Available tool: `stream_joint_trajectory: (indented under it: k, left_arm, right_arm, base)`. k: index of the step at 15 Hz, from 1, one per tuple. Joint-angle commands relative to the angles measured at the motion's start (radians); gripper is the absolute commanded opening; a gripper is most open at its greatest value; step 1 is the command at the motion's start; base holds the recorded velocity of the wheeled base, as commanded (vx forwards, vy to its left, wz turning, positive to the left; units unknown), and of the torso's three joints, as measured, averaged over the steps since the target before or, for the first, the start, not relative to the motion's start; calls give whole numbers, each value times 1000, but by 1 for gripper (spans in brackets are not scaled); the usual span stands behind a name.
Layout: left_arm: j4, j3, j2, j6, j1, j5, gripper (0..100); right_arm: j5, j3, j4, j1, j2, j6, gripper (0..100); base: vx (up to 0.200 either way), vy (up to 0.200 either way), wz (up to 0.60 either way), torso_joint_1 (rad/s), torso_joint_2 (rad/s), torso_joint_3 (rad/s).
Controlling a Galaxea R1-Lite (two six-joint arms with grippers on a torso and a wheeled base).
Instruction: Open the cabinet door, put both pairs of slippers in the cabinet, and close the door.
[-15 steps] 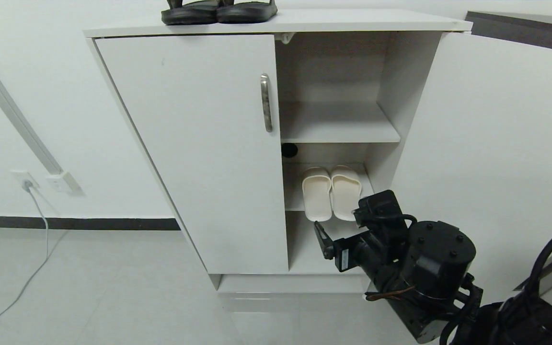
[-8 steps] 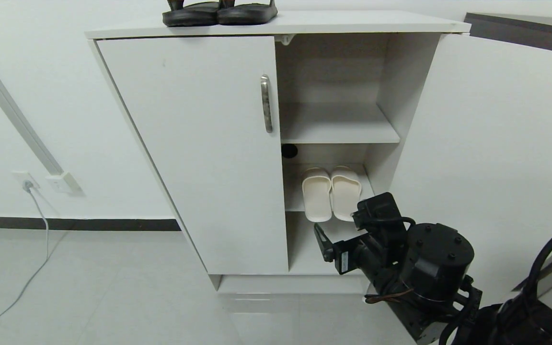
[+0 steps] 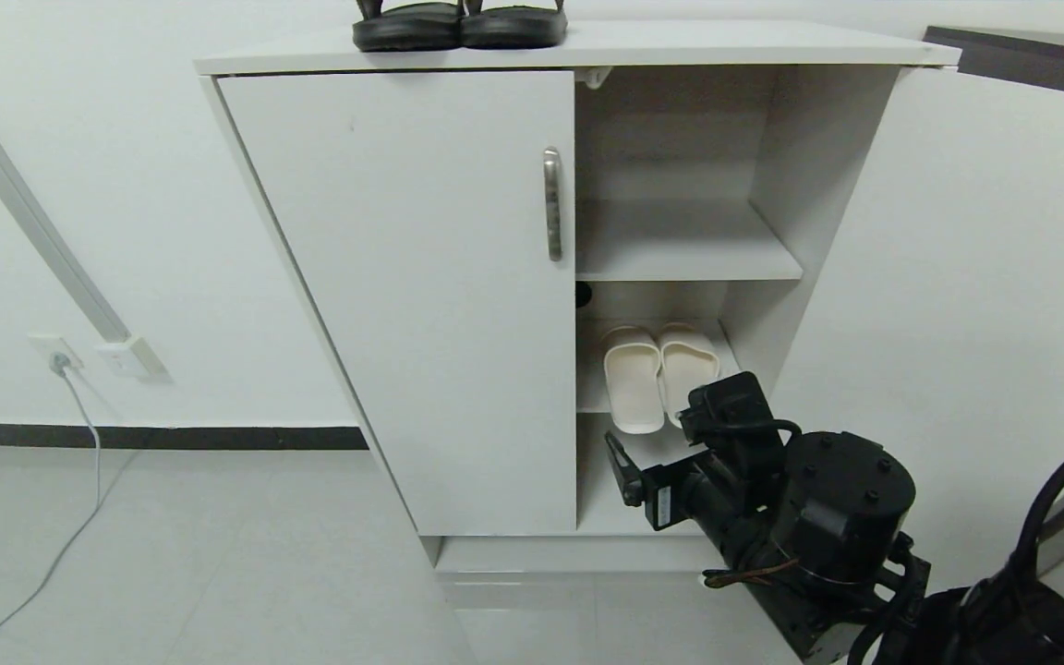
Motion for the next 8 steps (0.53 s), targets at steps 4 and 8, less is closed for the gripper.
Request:
stream_joint_trajectory:
  k: [4,8]
  left_arm:
    - [-1,0,1,0,1,0,0]
    - [-1,0,1,0,1,0,0]
  right_arm:
    - [1,0,-11,-2,3,-1,100]
    - [1,9,-15,-2,3,-1,100]
  base:
    - [0,200,0,4,1,2]
    - [0,200,0,4,-2,4]
